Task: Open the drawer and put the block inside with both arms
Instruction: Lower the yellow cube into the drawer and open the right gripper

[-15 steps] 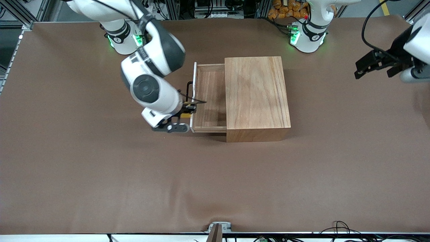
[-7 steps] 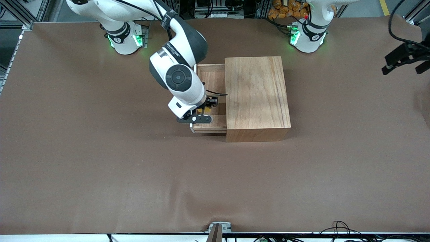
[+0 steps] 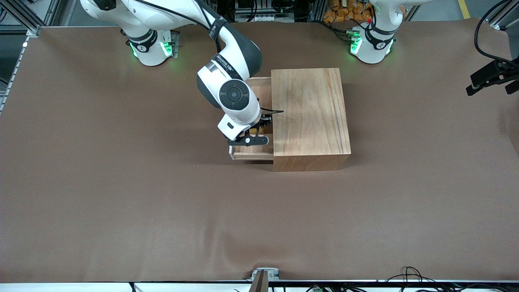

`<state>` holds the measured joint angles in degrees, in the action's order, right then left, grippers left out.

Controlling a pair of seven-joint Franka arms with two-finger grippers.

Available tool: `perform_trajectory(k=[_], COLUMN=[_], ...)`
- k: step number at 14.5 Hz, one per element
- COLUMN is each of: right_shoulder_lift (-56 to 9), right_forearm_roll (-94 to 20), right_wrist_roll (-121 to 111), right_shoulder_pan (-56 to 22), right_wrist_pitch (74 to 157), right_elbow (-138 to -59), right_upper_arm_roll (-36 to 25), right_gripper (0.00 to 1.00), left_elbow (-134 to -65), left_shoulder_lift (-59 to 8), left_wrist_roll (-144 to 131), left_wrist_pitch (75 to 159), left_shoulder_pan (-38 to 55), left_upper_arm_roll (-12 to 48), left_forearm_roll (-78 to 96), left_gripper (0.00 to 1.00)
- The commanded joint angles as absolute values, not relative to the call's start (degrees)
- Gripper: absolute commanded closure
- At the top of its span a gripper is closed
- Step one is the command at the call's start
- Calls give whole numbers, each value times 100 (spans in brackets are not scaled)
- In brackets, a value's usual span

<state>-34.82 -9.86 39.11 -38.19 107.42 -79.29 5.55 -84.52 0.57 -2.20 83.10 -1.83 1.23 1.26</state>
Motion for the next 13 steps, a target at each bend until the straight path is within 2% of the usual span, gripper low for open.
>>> perform_trajectory(k=[1, 9, 13], right_shoulder_lift=[-3524, -3332, -3130], right_forearm_roll=[-976, -993, -958], right_wrist_roll=[3929, 3929, 3850], right_shoulder_pan=[-4016, -3876, -3683], right_wrist_pitch=[10723, 10688, 10688], right_elbow=[-7910, -7822, -7805], right_upper_arm_roll=[483, 413, 194], right_gripper=[0, 0, 0], left_elbow=[-8859, -8895, -8842], left_shoulder_lift=[193, 158, 150], left_wrist_roll=[-237, -220, -299], left_wrist_pitch=[8569, 8578, 8578], left_shoulder_pan=[-237, -237, -237], left_upper_arm_roll=[176, 282, 290], left_forearm_roll=[176, 211, 176], left_gripper=[0, 0, 0])
